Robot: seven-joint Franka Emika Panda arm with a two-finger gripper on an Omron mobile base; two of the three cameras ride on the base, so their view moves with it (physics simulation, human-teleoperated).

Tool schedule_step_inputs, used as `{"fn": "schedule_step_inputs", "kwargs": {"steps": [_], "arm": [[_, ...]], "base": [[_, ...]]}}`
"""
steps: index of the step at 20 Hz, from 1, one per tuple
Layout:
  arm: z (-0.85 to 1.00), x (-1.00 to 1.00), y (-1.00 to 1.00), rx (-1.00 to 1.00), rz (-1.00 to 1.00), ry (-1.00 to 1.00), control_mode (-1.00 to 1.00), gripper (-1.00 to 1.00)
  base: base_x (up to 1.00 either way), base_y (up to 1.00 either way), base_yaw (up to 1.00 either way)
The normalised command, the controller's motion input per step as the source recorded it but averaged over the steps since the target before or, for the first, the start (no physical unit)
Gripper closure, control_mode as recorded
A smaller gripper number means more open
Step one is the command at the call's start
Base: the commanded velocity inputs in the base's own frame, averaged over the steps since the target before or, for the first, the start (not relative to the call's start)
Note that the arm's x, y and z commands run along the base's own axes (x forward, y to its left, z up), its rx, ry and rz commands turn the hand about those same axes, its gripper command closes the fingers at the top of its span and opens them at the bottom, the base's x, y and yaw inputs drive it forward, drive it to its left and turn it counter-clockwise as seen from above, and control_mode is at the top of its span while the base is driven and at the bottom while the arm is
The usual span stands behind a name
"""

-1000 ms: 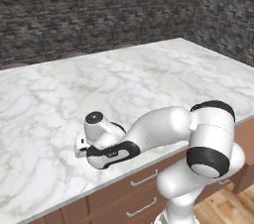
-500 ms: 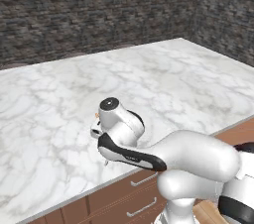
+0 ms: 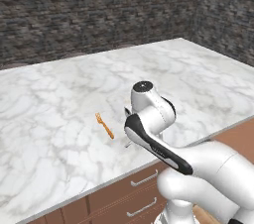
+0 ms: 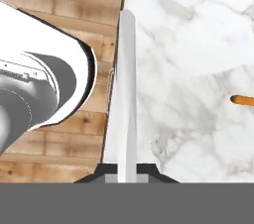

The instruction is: Organize the utensils by type. Pick up the wooden spoons from the counter and place them in the open cabinet. Then pick up the metallic utensils from the counter and place them in the open drawer.

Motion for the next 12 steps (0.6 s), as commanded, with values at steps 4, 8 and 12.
{"fn": "schedule_step_inputs", "kwargs": {"steps": [4,8,12], "arm": [[0.00,-0.05,-0.95,0.00,-0.58,0.00,-1.00,1.00],[0.00,0.00,-0.85,0.00,-0.59,0.00,-1.00,1.00],[0.00,0.00,-0.66,0.00,-0.56,0.00,-1.00,1.00]], "base": [[0.00,0.00,0.00],[0.00,0.00,0.00],[0.00,0.00,0.00]]}}
